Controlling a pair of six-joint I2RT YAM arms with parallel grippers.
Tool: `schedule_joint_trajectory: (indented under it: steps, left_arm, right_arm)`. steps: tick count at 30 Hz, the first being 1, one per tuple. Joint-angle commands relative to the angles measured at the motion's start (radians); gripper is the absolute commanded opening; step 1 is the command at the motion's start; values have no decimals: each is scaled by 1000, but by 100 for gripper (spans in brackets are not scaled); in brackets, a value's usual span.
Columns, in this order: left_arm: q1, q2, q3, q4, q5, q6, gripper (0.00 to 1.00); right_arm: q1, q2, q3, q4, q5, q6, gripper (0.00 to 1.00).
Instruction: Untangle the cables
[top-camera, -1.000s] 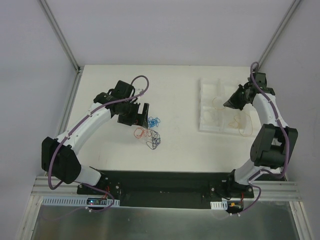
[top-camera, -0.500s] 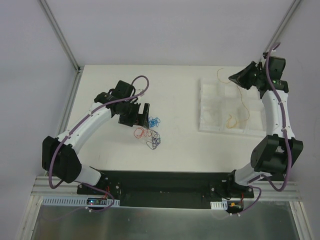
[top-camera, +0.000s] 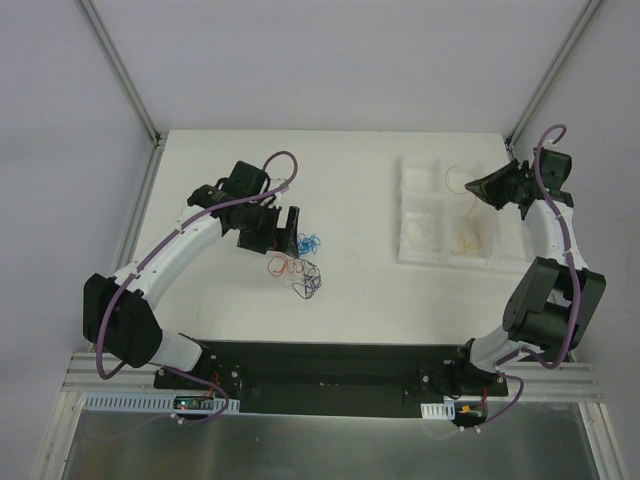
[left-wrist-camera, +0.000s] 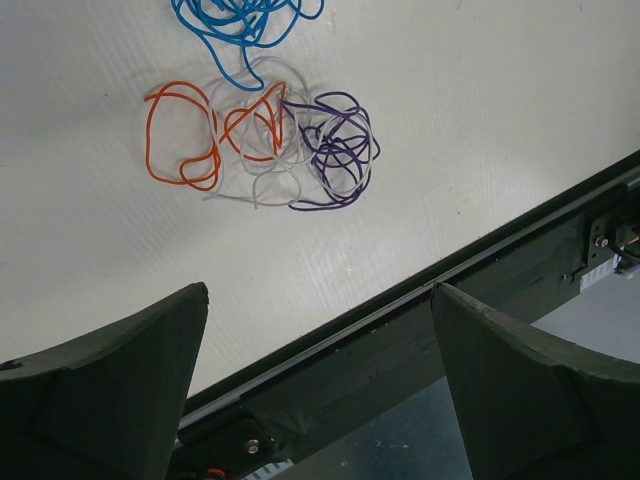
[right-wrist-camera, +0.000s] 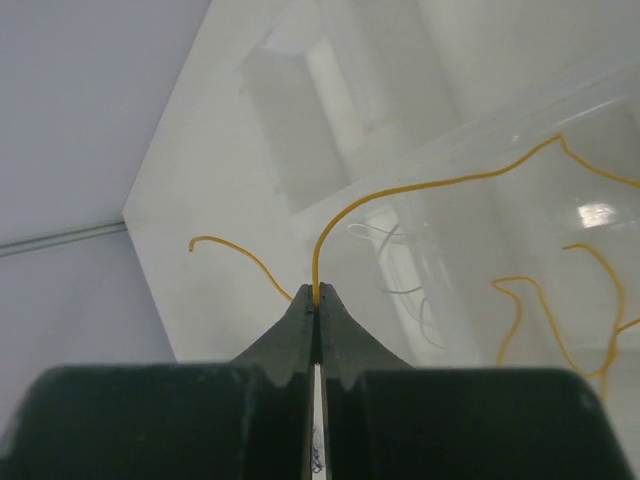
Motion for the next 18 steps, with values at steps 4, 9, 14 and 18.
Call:
schedule_joint_trajectory:
  steps: [4,9,14,18]
  left_arm:
    - [-2,-73,-2,-11,8,-22,93]
    - [-4,-45,10,-12,22,-28,92]
    - [-7,-67,12,-17,43,-39,92]
    - [-8,-58,-7,-23,60,-31,92]
  right_arm:
    - [-17,35,27,-206,162,-231,0]
    - [10,61,19,-323,317,-300,0]
    - [72,104,12,-352,450,-335,0]
    - [127,199,85,-423,575,-370,1]
